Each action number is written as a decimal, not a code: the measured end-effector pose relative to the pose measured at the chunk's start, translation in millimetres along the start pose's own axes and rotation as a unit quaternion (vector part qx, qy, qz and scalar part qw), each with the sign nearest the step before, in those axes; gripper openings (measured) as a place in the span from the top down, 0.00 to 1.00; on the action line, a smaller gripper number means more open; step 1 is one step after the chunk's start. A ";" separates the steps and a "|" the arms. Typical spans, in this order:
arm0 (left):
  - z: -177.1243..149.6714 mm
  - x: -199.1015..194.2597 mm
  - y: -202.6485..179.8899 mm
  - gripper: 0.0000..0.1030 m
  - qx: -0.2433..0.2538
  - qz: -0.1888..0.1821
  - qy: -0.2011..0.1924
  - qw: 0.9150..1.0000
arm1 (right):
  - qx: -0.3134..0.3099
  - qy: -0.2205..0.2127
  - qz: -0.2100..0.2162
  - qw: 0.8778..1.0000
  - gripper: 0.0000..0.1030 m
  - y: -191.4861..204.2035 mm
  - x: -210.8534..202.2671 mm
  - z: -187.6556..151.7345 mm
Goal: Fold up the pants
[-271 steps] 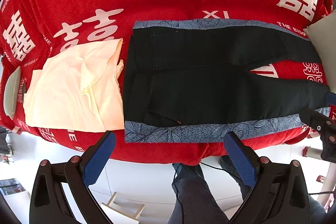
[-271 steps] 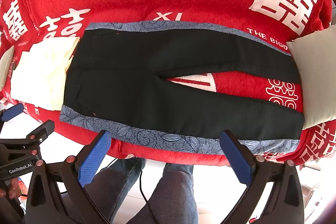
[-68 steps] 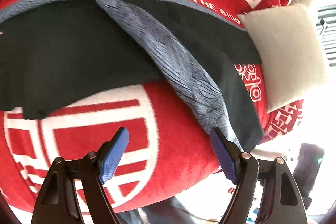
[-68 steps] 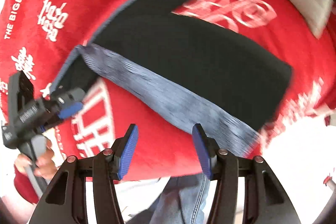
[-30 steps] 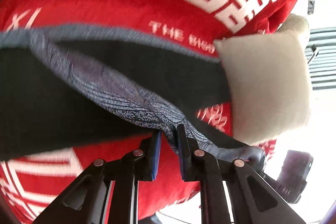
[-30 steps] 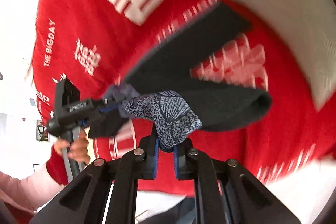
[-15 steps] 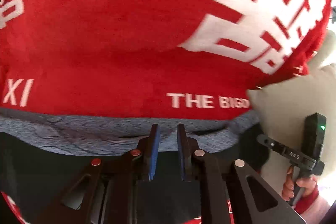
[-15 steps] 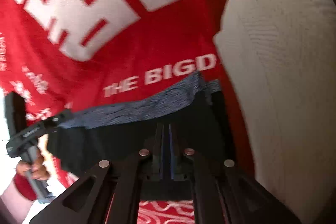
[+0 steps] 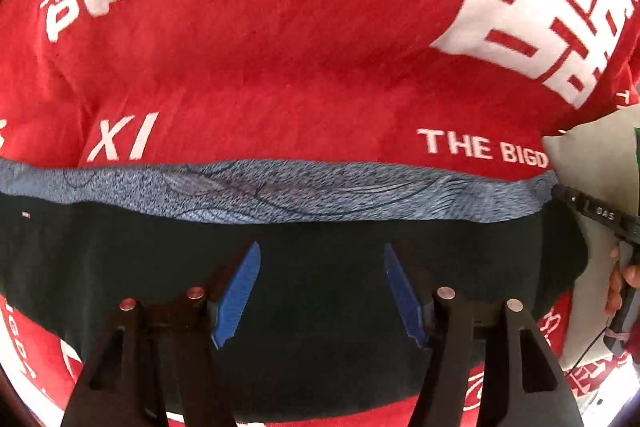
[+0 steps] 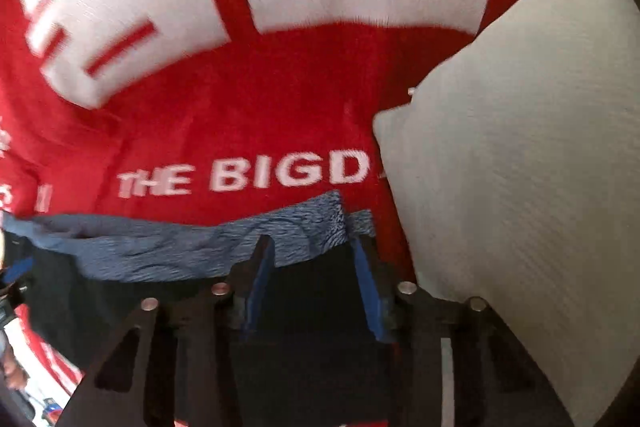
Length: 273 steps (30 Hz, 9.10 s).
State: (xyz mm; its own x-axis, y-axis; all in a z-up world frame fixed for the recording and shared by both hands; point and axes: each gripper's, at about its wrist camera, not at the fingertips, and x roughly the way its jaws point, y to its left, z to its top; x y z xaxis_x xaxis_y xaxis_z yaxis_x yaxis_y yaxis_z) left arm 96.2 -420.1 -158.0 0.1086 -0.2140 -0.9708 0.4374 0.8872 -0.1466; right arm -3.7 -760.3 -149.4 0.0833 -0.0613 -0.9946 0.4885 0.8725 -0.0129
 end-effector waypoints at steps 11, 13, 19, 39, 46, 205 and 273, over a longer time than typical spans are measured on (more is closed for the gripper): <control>-0.7 11.3 4.8 0.37 -0.001 0.036 -0.007 0.999 | -0.049 -0.009 -0.134 0.990 0.92 9.4 -21.1 -9.4; 3.1 19.5 1.7 0.37 0.009 0.044 -0.009 0.999 | -0.030 -0.027 -0.108 0.993 0.90 15.5 -35.2 -12.4; 19.8 47.2 1.6 0.37 -0.002 0.056 -0.021 0.998 | -0.090 -0.045 0.011 0.995 0.90 62.8 -41.3 -32.7; -48.3 16.5 59.1 0.34 -0.030 0.122 0.012 0.992 | 0.014 -0.024 -0.004 1.000 0.71 2.4 -42.2 -93.8; -17.0 21.5 74.5 0.15 -0.049 0.129 -0.016 0.990 | -0.004 -0.030 -0.031 0.999 0.70 10.9 -23.0 -95.8; -74.9 39.7 -43.8 0.65 0.157 -0.109 -0.044 0.981 | 0.232 -0.215 0.176 0.932 0.88 20.1 -93.2 -114.7; -67.9 -4.0 160.8 0.96 0.108 -0.143 0.056 0.982 | -0.034 -0.063 0.035 0.997 0.55 244.2 -80.6 -193.4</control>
State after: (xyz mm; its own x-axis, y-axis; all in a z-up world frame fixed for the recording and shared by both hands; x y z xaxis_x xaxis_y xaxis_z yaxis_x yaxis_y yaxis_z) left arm 105.5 -248.9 -190.6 -0.1390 -0.3846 -0.9126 0.6159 0.6880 -0.3837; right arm -59.2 -448.5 -92.2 0.2259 -0.0551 -0.9726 0.4180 0.9073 0.0456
